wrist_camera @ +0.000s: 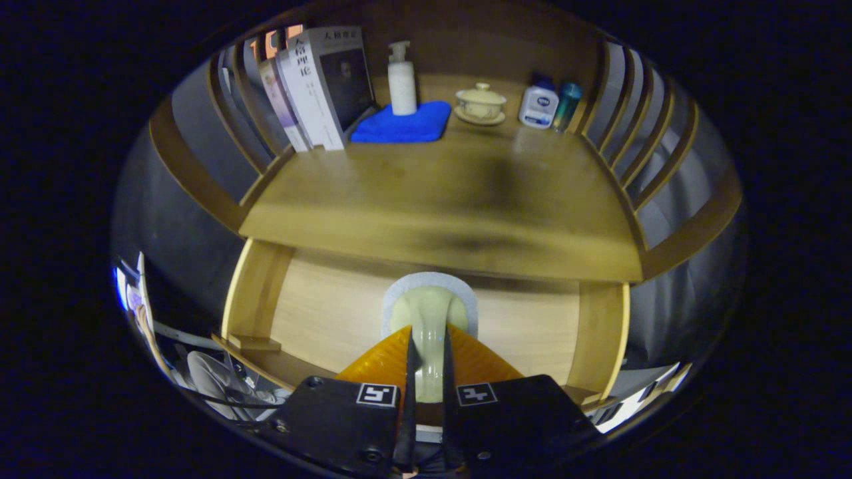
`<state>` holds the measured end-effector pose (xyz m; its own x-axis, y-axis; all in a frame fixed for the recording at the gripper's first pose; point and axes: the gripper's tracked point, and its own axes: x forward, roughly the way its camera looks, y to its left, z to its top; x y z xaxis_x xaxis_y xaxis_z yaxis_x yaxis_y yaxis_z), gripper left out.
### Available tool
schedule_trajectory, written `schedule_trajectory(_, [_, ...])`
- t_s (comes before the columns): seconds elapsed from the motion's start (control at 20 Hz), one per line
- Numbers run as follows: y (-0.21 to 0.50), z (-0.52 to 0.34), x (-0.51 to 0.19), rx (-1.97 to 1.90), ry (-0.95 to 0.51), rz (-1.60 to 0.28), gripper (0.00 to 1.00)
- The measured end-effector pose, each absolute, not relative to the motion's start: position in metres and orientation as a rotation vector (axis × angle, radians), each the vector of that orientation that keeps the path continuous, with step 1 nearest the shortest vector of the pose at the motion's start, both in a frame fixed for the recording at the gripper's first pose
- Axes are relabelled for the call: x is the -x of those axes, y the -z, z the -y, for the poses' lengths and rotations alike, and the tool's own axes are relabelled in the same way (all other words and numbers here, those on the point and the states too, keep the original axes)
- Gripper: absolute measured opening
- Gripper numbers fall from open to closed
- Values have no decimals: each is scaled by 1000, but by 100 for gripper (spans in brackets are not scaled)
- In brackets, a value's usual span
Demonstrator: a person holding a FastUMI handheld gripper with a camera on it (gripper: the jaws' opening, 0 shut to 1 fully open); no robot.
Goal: Pull open the drawer, take out the items inside it, and place them on the countertop above the cabinet.
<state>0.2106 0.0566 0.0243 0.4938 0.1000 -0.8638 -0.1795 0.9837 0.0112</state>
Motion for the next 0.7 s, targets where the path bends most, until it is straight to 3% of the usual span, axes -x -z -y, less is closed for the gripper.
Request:
schedule_trajectory(0.35, [-71,-56,-276,15,-106,-1002,19])
schedule_trajectory(0.7, [-64,-68,-331,7,-66,-1023,19])
